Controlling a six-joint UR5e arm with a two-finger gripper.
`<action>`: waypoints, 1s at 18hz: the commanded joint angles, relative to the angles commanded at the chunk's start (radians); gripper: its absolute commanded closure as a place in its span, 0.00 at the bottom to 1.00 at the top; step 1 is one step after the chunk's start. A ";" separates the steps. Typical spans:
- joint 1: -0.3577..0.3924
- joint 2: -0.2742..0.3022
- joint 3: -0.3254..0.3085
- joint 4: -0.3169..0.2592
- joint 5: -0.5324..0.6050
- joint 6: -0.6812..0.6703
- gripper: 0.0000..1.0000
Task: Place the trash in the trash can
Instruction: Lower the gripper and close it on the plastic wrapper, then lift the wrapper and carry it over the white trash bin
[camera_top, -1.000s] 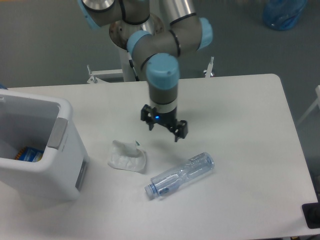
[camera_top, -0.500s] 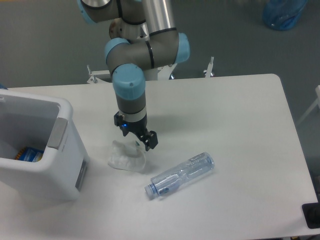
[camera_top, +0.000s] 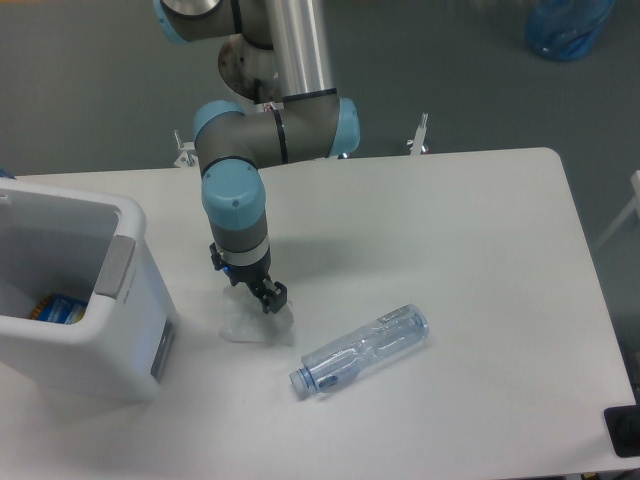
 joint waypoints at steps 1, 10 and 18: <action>0.002 0.002 0.002 -0.003 0.000 0.000 1.00; 0.078 0.077 0.020 -0.017 -0.063 -0.002 1.00; 0.189 0.172 0.173 -0.159 -0.383 -0.142 1.00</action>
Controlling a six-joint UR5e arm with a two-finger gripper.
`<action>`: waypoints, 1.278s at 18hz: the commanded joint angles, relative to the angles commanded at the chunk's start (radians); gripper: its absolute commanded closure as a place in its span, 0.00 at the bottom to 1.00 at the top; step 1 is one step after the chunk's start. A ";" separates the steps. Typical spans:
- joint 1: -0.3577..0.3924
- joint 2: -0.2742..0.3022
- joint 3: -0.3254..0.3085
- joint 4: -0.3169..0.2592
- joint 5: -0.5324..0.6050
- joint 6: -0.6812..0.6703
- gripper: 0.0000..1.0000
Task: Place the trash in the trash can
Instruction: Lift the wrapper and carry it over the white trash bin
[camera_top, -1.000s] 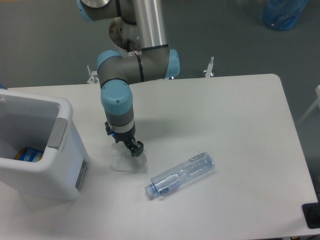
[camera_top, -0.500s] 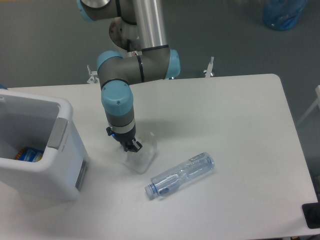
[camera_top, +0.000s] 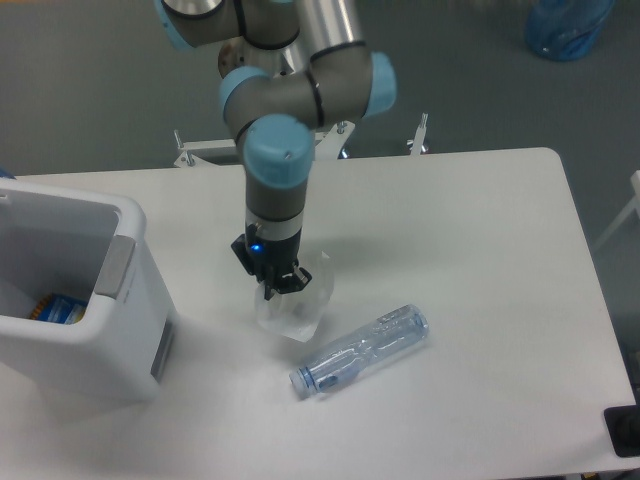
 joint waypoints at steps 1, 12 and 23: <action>0.008 0.000 0.020 -0.002 -0.038 -0.029 1.00; -0.011 0.032 0.255 0.009 -0.231 -0.373 1.00; -0.228 0.049 0.296 0.015 -0.221 -0.465 1.00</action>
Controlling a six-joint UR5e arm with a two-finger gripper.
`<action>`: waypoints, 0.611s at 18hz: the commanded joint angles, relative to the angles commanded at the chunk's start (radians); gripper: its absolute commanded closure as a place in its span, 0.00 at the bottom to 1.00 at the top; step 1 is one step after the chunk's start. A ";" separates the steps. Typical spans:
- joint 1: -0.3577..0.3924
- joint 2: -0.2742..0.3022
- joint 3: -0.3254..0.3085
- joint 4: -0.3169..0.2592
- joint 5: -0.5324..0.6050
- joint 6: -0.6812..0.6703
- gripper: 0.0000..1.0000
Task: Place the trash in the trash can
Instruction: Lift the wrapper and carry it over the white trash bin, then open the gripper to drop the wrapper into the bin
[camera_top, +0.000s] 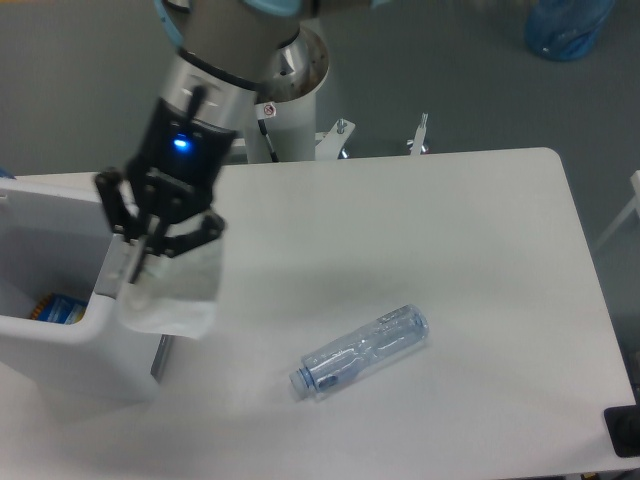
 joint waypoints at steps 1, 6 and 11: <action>-0.023 -0.003 -0.003 -0.002 0.000 -0.002 1.00; -0.098 0.001 -0.011 0.000 -0.002 -0.001 0.00; -0.100 0.005 -0.017 0.000 0.003 -0.002 0.00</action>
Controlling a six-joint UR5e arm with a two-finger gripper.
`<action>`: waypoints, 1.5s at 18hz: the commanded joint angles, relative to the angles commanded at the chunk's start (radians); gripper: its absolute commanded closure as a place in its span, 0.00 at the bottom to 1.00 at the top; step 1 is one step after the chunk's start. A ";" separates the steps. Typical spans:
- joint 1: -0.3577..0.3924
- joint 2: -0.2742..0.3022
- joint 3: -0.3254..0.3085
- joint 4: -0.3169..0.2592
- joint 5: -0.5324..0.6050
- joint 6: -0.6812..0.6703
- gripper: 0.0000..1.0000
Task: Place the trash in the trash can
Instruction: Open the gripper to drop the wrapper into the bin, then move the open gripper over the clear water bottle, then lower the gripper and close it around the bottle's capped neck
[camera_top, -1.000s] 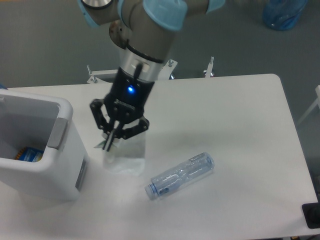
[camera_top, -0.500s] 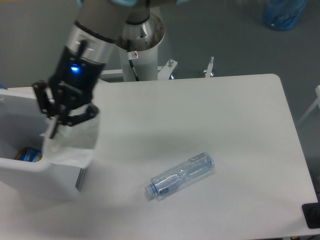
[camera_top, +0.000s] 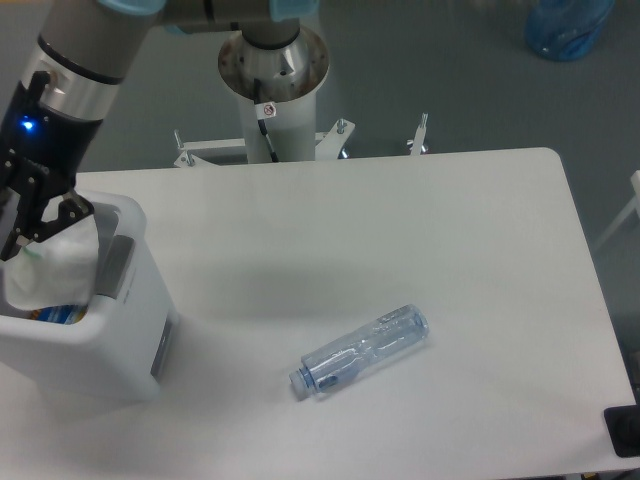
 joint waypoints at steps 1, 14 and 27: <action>0.000 -0.005 0.000 -0.002 0.003 0.000 0.00; 0.354 -0.190 -0.009 0.040 0.277 0.205 0.00; 0.348 -0.314 -0.089 0.037 0.561 0.666 0.00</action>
